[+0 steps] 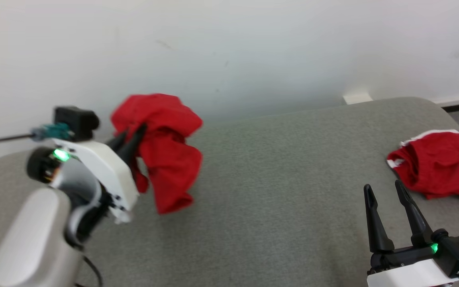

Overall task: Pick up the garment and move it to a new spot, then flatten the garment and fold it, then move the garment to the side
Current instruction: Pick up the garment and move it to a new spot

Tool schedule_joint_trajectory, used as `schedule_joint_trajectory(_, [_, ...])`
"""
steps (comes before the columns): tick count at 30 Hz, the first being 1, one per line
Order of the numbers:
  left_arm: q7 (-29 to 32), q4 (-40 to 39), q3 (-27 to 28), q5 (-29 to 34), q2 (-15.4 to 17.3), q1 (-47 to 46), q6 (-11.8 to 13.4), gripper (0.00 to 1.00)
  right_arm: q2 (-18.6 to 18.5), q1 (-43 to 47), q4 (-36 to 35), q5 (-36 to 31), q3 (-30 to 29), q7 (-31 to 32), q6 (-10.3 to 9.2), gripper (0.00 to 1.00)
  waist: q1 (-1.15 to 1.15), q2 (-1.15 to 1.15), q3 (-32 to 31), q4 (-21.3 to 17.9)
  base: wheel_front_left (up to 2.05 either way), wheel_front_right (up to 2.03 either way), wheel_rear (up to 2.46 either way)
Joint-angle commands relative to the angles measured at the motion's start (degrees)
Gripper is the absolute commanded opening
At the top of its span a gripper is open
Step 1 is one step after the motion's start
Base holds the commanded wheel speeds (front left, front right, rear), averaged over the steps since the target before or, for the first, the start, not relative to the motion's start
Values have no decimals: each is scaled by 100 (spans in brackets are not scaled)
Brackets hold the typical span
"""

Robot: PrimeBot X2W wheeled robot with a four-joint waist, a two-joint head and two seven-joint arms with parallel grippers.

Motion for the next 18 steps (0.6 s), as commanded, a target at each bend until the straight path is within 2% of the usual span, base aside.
schedule_joint_trajectory(1, [-29,-70,-29,-40,-78,162,44,0,-7,63,-25,14,-28,8,-13,100,0,0,35,-185,0,0,0])
schedule_joint_trajectory(7, [-452,157,-369,111,-607,572,218,0,-7,-134,-42,73,81,8,-14,100,0,0,300,-714,0,0,0])
schedule_joint_trajectory(14, [-1292,1519,-895,283,-1254,796,110,2,-4,-167,27,140,142,8,-13,100,0,0,457,-1052,0,0,0])
schedule_joint_trajectory(15, [-1349,1756,-995,329,-1289,775,80,38,-5,-200,38,142,175,8,-13,100,0,0,477,-1078,0,0,0])
schedule_joint_trajectory(16, [-1426,1958,-1092,329,-1344,748,49,100,-6,-227,54,146,195,8,-13,100,0,0,486,-1097,0,0,0])
schedule_joint_trajectory(18, [-1647,2250,-1184,328,-1420,639,4,100,-9,-267,77,145,211,8,-14,100,0,0,503,-1110,0,0,0])
